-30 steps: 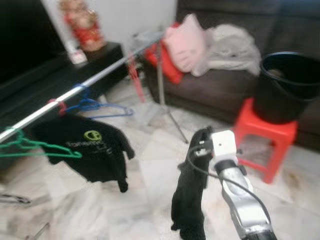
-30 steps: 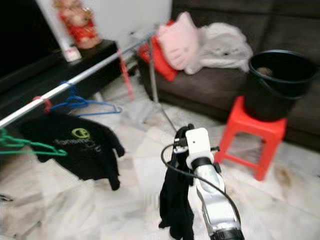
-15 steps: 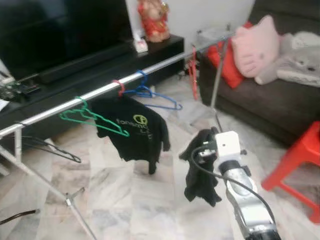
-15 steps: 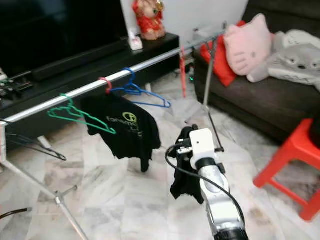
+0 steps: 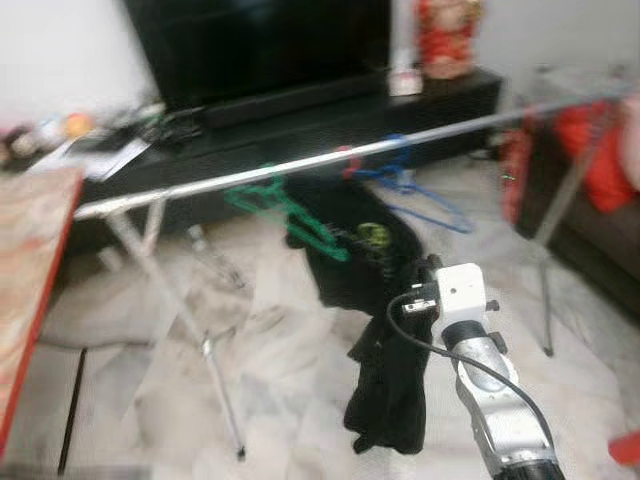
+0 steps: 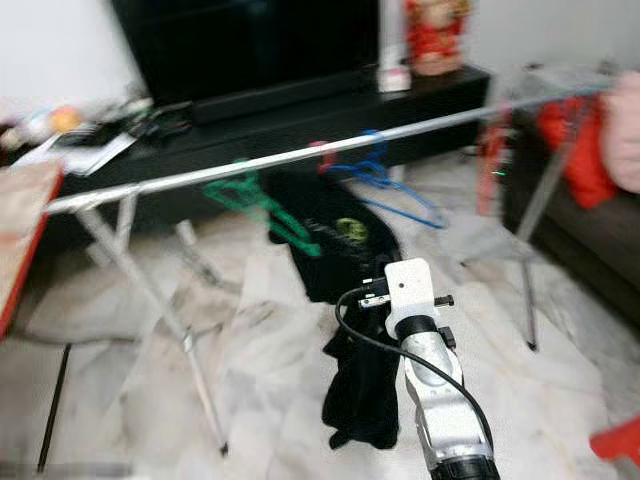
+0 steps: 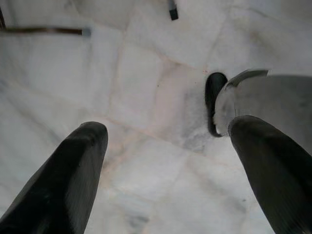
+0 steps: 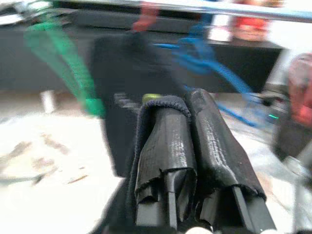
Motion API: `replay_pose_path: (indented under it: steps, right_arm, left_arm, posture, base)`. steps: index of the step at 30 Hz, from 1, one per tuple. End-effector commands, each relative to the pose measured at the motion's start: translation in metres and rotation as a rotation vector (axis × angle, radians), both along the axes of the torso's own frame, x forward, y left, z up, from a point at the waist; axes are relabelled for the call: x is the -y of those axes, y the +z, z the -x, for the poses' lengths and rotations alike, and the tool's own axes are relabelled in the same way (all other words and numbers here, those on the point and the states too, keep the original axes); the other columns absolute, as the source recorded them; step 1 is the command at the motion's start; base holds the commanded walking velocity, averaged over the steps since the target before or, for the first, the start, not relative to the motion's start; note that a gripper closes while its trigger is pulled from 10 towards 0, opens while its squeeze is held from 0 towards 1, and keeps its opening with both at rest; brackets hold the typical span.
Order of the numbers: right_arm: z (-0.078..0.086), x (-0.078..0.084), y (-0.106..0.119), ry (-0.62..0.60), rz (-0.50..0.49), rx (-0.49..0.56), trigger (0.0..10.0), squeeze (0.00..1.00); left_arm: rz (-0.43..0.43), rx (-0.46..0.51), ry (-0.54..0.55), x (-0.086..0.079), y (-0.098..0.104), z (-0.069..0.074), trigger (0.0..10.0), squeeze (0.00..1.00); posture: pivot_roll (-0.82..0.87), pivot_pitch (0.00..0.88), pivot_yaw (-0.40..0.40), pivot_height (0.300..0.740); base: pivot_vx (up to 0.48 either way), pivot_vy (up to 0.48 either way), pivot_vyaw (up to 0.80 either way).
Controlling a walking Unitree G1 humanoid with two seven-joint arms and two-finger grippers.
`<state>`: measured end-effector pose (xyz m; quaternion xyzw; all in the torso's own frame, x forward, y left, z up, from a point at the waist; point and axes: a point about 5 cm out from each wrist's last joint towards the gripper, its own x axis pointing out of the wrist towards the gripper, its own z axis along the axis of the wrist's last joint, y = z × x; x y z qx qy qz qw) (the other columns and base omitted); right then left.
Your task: Hang hanger
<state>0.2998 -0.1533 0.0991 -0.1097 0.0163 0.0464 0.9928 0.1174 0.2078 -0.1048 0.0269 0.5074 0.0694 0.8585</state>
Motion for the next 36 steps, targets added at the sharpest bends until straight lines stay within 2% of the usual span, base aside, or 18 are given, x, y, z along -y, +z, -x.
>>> replay_pose_path:
  steps: [1,13,24,36]
  right_arm:
    - [-0.0028,-0.0103,0.0074,0.036,-0.017,0.034,10.0,0.00]
    - [-0.0023,-0.0090,0.0052,0.036,-0.027,0.030,10.0,0.00]
    - [-0.0050,-0.0114,0.0098,0.044,-0.067,0.048,10.0,0.00]
    - [-0.0061,-0.0121,0.0091,0.054,-0.044,0.045,10.0,0.00]
  left_arm:
    - [-0.016,-0.022,0.011,-0.0051,-0.0013,0.0071,10.0,0.00]
    - [-0.002,-0.019,0.022,-0.0023,-0.0024,0.0103,10.0,0.00]
    - [-0.006,-0.031,-0.003,-0.0013,-0.0028,0.0104,10.0,0.00]
    - [-0.011,-0.030,-0.003,-0.0022,-0.0025,0.0099,10.0,0.00]
  posture:
    - [-0.14,0.000,0.083,0.740]
    - [-0.14,0.000,0.078,0.740]
    - [-0.14,0.000,0.072,0.740]
    - [-0.14,0.000,0.070,0.740]
  base:
    - [0.000,0.000,0.80]
    - [0.000,0.000,0.73]
    - [0.000,0.000,0.00]
    - [0.000,-0.052,0.00]
